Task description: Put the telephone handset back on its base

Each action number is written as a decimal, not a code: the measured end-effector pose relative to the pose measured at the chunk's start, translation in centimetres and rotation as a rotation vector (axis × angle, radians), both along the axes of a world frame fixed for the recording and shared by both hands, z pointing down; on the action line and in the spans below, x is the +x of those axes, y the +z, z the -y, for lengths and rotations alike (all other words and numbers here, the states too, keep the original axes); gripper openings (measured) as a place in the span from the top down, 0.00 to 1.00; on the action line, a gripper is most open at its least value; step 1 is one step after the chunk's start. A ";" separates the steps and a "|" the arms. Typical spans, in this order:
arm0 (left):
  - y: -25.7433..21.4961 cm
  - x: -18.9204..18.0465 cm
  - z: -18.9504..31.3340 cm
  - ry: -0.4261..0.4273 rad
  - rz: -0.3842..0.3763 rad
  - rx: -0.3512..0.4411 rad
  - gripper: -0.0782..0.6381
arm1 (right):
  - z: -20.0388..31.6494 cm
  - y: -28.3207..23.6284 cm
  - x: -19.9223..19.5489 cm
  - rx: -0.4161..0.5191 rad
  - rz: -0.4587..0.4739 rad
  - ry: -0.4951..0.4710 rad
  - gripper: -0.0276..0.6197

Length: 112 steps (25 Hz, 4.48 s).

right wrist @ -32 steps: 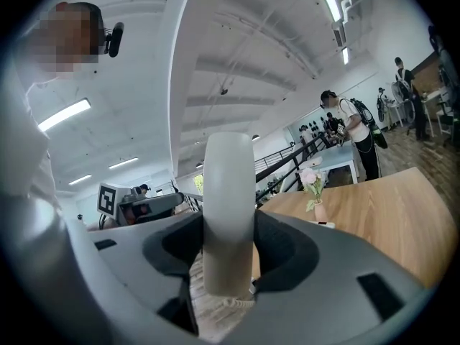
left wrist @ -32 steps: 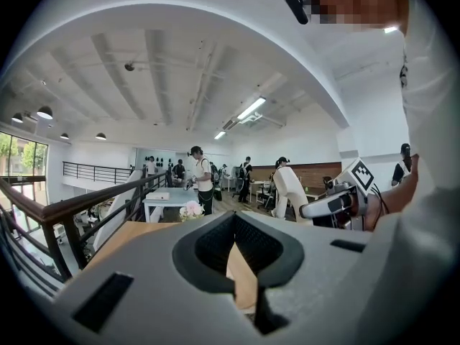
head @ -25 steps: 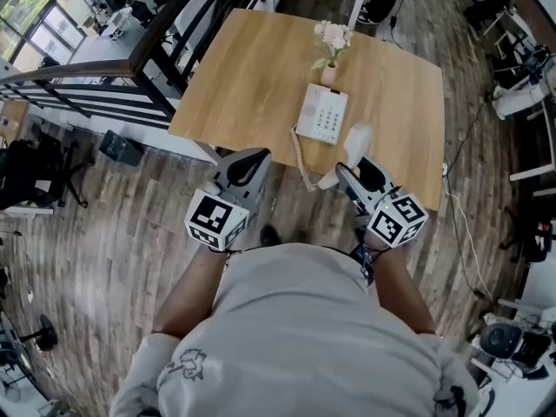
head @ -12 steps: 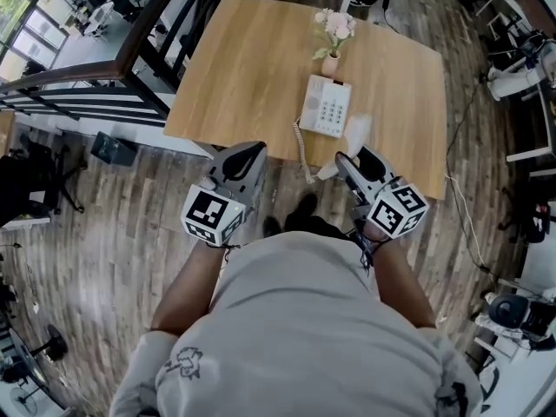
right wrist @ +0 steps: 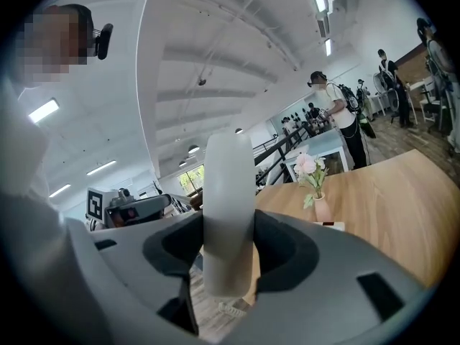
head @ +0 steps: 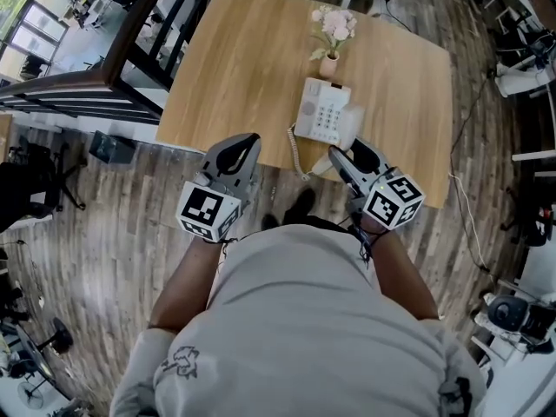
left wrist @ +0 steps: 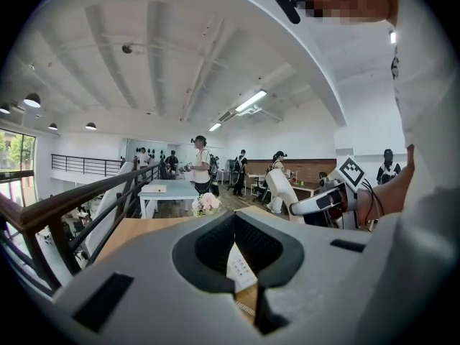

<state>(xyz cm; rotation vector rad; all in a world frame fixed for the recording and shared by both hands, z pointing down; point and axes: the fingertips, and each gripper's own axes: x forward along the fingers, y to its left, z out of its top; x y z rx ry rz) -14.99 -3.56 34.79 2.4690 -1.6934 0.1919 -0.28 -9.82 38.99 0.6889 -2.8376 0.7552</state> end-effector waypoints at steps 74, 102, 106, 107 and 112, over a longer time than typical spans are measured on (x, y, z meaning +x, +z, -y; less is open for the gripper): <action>19.6 -3.2 20.5 0.560 -0.067 -0.430 0.88 | 16.1 26.2 -7.2 -0.487 -0.447 0.427 0.61; 20.5 -4.9 20.7 0.543 -0.103 -0.453 0.88 | 16.8 27.6 -8.1 -0.447 -0.546 0.502 0.59; 20.1 -4.5 20.8 0.530 -0.096 -0.443 0.88 | 17.0 26.9 -7.5 -0.417 -0.553 0.488 0.59; 20.0 -4.4 20.8 0.526 -0.094 -0.440 0.88 | 17.0 26.7 -7.4 -0.405 -0.557 0.481 0.59; 19.2 -3.4 20.6 0.512 -0.077 -0.417 0.88 | 16.8 25.4 -7.3 -0.360 -0.545 0.443 0.59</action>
